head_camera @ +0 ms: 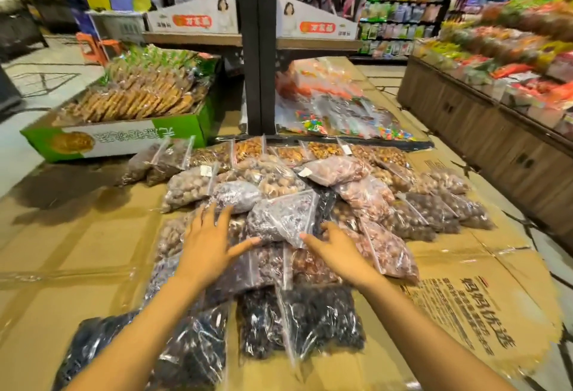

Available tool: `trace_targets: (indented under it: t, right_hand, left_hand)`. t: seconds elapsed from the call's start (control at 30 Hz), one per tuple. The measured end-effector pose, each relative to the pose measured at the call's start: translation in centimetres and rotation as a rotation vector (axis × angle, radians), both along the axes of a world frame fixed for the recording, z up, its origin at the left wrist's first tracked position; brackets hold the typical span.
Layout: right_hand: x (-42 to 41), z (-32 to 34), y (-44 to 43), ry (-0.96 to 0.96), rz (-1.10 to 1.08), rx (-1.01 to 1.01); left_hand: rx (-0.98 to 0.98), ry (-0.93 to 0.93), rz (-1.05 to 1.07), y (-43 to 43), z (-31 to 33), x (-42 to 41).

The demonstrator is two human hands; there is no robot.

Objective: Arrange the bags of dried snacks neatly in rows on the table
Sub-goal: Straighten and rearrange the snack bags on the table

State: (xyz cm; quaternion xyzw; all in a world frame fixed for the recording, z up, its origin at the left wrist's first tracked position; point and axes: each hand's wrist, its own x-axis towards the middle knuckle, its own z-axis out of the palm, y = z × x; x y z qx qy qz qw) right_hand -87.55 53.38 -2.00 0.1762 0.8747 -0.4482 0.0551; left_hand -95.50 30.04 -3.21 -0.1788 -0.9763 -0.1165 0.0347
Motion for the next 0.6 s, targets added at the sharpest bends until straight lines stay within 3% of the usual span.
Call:
trace_targets:
  t: [0.23,0.47,0.6]
  right_hand:
    - [-5.6,-0.9,-1.7,-0.060,-0.207,0.016]
    - [-7.4,-1.0,-2.9,-0.056,-0.356,-0.070]
    - [-8.0,-0.3,-4.3,-0.064,-0.387,-0.087]
  left_hand:
    - [-0.076,-0.063,-0.120,-0.5,0.6,-11.3]
    - [0.047,-0.418,-0.376,0.9,-1.4,-17.8]
    - [0.062,-0.380,-0.425,0.8,-1.7,-18.5]
